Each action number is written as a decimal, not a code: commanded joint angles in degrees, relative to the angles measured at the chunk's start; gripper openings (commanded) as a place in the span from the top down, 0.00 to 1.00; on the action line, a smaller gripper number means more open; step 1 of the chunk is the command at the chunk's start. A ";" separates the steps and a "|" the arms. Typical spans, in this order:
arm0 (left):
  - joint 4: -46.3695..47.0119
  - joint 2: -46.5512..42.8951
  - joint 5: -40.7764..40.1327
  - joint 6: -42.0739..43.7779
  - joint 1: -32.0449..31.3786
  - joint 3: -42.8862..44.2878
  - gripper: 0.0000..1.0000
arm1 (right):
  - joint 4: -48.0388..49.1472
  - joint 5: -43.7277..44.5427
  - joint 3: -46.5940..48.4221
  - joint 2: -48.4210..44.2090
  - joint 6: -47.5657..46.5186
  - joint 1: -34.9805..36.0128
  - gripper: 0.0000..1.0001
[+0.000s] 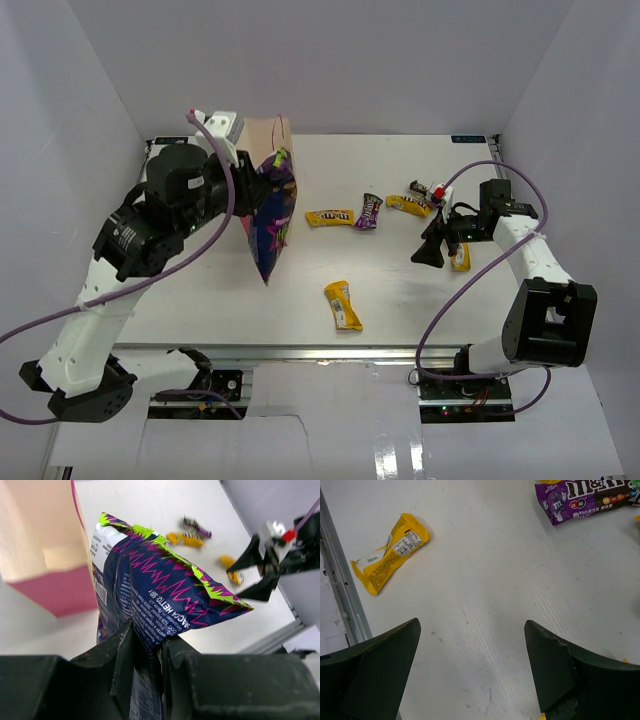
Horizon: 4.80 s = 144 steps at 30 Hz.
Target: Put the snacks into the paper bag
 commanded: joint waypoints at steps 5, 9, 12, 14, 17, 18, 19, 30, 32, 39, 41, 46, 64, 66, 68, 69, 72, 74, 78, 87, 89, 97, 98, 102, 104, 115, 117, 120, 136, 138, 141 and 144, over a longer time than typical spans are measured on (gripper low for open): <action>8.84 14.38 -7.61 7.02 -0.01 24.38 1.00 | -0.62 -1.76 -0.66 -0.68 -1.30 -0.34 0.10; 12.35 18.16 -8.77 9.66 2.44 31.59 1.00 | -0.45 -1.85 -1.54 -0.85 -2.01 -0.34 0.10; 16.40 20.45 -6.93 9.93 4.99 34.05 1.00 | -0.62 -2.11 -1.89 -0.68 -2.18 -0.34 0.10; 16.93 23.08 -3.77 9.40 7.80 38.01 1.00 | -0.62 -2.11 -2.07 -0.68 -2.36 -0.34 0.10; 17.28 24.76 -0.51 8.70 11.13 41.62 1.00 | -0.54 -1.94 -2.33 -0.50 -2.89 -0.43 0.10; 17.72 24.67 0.11 8.52 12.19 41.45 1.00 | -0.54 -1.94 -2.42 -0.50 -3.06 -0.52 0.10; 18.77 24.50 2.03 7.91 13.25 40.84 1.00 | -0.54 -1.94 -2.59 -0.41 -3.06 -0.52 0.10; 23.25 26.16 15.28 6.51 23.44 37.50 1.00 | -0.45 -2.46 -2.16 0.99 -3.24 -0.87 0.10; 24.84 28.18 19.16 5.36 27.73 37.49 1.00 | -0.45 -2.55 -2.07 1.08 -3.24 -0.87 0.10; 32.65 32.84 33.49 -0.97 35.93 32.84 1.00 | -0.36 -2.99 -2.33 1.17 -3.06 -1.04 0.10; 33.45 34.94 35.17 -1.58 36.20 32.66 1.00 | -0.36 -2.99 -2.42 1.17 -2.97 -1.05 0.10; 37.05 37.85 40.71 -4.65 36.20 30.91 1.00 | -0.27 -2.64 -2.42 1.08 -3.06 -1.13 0.10; 44.26 33.82 48.18 -12.22 35.94 22.39 1.00 | -0.01 -2.11 -2.42 2.14 -2.71 -1.13 0.10; 45.76 33.11 49.15 -13.36 35.32 19.76 1.00 | 0.43 -2.20 -2.42 2.14 -2.45 -1.22 0.10; 46.37 32.50 49.33 -13.63 34.79 18.69 1.00 | 0.52 -2.29 -2.59 2.14 -2.27 -1.13 0.10; 46.63 32.32 49.68 -13.80 34.36 17.81 1.00 | 0.69 -2.37 -2.68 2.14 -2.10 -1.13 0.10; 47.60 31.97 50.21 -14.77 33.65 17.02 1.00 | 1.31 -2.46 -3.29 2.22 -1.40 -1.13 0.10; 49.00 31.71 50.73 -15.99 33.56 16.23 1.00 | 2.27 -2.64 -3.82 2.31 -0.25 -1.13 0.10; 52.52 31.53 51.70 -19.07 32.69 14.64 1.00 | 5.34 -1.24 -5.14 2.40 3.43 0.00 0.10; 60.25 31.18 53.11 -25.57 31.37 11.66 1.00 | 29.69 16.24 -7.70 6.17 29.62 15.46 0.07; 61.31 30.39 53.02 -26.11 30.67 9.64 1.00 | 31.36 18.53 -5.94 9.58 31.82 19.32 0.05; 62.02 29.59 52.76 -26.90 28.64 7.08 1.00 | 34.62 16.35 5.66 22.43 38.16 24.35 0.00; 62.11 29.42 52.67 -27.07 28.38 7.00 1.00 | 34.62 16.17 6.80 24.00 37.81 25.66 0.00; 62.19 28.54 52.41 -27.95 28.20 7.17 1.00 | 34.79 16.08 12.07 26.56 36.49 29.01 0.00; 62.19 27.67 52.14 -27.95 28.20 7.17 1.00 | 34.80 15.73 15.59 28.67 37.45 30.15 0.00; 61.67 25.55 49.95 -27.34 28.29 2.17 1.00 | 38.05 15.65 32.81 42.11 46.06 32.09 0.01; 61.67 25.46 49.86 -27.16 28.46 1.29 1.00 | 38.22 15.38 36.77 43.61 46.77 32.35 0.01; 61.84 25.64 49.24 -26.99 28.46 -0.38 1.00 | 40.59 14.15 37.48 44.32 46.86 33.05 0.01; 62.11 30.03 42.56 -21.80 28.38 0.14 1.00 | 41.48 7.47 14.39 26.67 35.88 28.93 0.03; 62.11 29.95 42.65 -21.28 28.38 -0.82 0.90 | 41.39 7.29 13.06 24.82 35.79 28.75 0.03; 62.11 29.25 41.42 -20.31 28.46 -3.81 0.75 | 41.30 6.85 11.82 23.85 36.40 28.49 0.04; 62.11 28.98 40.89 -20.13 28.46 -4.69 0.51 | 40.95 6.85 11.82 24.11 36.49 28.49 0.04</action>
